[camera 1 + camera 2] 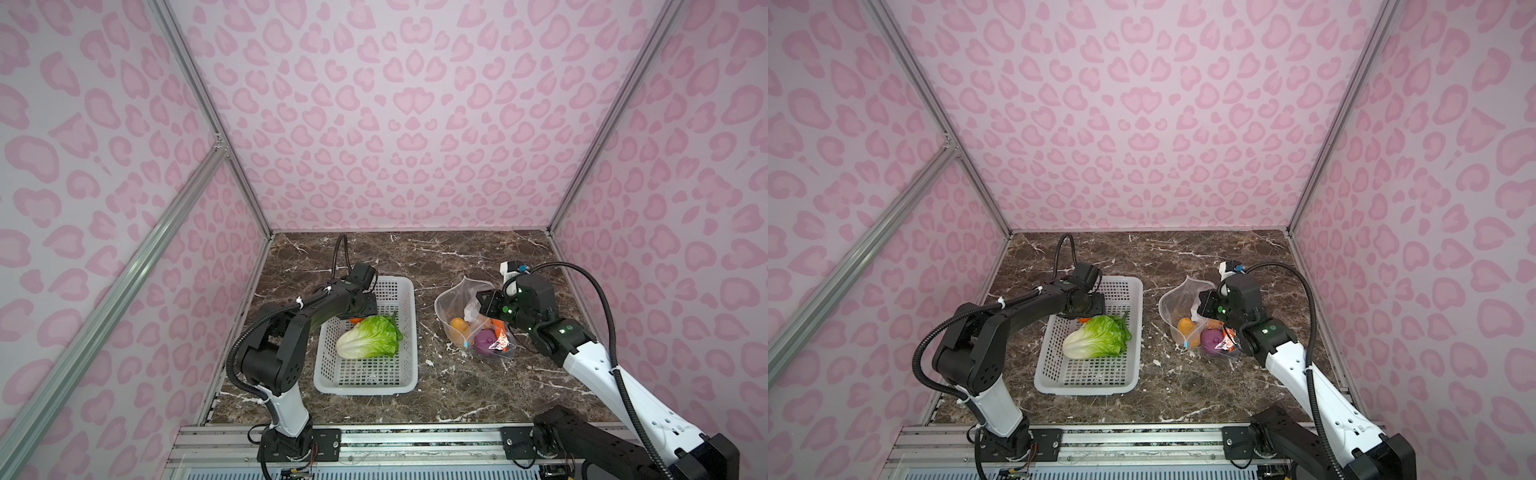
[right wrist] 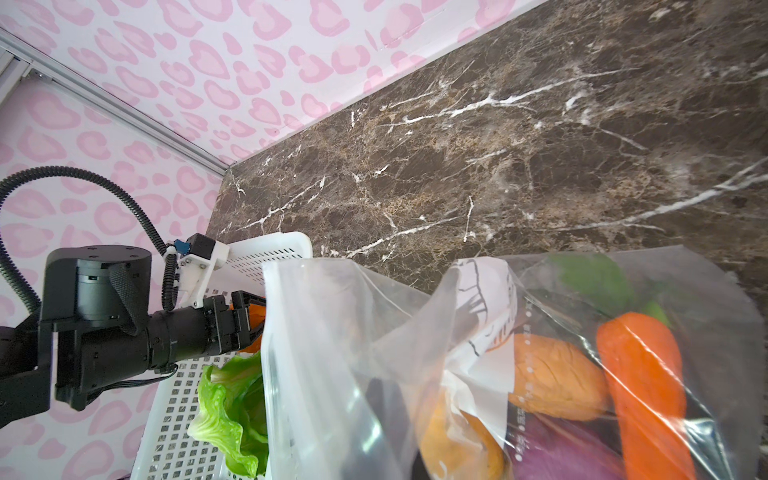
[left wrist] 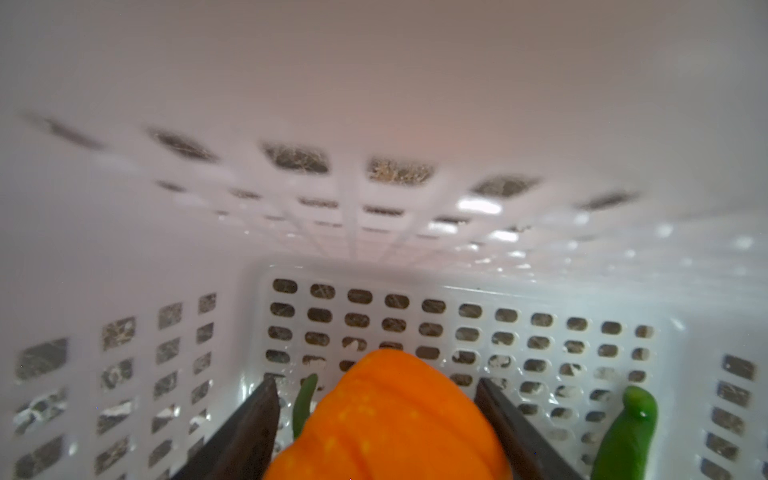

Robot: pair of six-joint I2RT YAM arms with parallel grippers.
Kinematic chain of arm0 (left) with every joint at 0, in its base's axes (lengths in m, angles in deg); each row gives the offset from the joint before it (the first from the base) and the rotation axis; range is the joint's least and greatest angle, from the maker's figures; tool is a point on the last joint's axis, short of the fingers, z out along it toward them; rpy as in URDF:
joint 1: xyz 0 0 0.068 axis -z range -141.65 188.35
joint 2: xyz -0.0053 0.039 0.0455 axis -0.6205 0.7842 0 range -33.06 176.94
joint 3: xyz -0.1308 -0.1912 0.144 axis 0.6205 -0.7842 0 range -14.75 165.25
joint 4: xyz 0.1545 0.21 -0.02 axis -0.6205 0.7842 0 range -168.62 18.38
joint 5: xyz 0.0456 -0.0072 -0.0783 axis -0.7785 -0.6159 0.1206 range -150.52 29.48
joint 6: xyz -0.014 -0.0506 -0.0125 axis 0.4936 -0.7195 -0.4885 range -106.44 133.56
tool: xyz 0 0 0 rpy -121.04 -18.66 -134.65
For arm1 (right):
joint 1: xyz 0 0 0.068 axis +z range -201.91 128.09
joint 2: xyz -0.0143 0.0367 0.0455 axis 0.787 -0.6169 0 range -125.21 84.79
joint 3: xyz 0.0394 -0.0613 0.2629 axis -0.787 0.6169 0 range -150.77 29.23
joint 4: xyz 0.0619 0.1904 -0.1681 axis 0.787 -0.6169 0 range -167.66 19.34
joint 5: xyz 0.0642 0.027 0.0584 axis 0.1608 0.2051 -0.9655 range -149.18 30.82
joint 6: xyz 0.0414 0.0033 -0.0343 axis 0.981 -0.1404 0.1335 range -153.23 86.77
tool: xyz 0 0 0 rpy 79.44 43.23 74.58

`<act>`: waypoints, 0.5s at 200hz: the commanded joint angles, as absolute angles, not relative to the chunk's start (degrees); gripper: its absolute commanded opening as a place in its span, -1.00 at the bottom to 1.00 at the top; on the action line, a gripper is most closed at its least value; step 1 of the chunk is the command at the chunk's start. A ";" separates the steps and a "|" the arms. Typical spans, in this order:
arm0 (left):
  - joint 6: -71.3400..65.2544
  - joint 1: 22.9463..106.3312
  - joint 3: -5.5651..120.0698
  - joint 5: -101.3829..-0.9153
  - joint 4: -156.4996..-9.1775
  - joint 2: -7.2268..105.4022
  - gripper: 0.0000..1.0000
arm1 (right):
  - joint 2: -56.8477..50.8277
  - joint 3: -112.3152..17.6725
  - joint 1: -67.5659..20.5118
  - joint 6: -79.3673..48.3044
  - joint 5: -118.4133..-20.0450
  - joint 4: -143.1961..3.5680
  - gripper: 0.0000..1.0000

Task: Place the food in the zip-top bag and seal the zipper
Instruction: 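Lower the left gripper and close it on the orange pumpkin in the basket, then lift the orange pumpkin with the left gripper out of the basket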

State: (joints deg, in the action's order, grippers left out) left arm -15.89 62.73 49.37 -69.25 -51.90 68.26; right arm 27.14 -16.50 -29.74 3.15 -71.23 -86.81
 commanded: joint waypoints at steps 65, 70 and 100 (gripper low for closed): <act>-15.53 62.78 49.73 -68.39 -50.78 63.51 0.40 | 27.13 -16.74 -29.76 2.72 -71.04 -86.31 -1.00; -15.61 62.83 49.66 -68.27 -50.63 62.87 0.39 | 27.07 -16.74 -29.77 2.72 -71.04 -86.30 -1.00; -15.34 62.88 49.52 -67.47 -49.80 59.15 0.40 | 26.63 -16.78 -29.79 3.02 -71.23 -85.96 -1.00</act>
State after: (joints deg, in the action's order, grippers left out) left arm -15.76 62.77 49.39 -68.33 -51.20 61.68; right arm 27.01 -16.50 -29.78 3.17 -71.23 -86.81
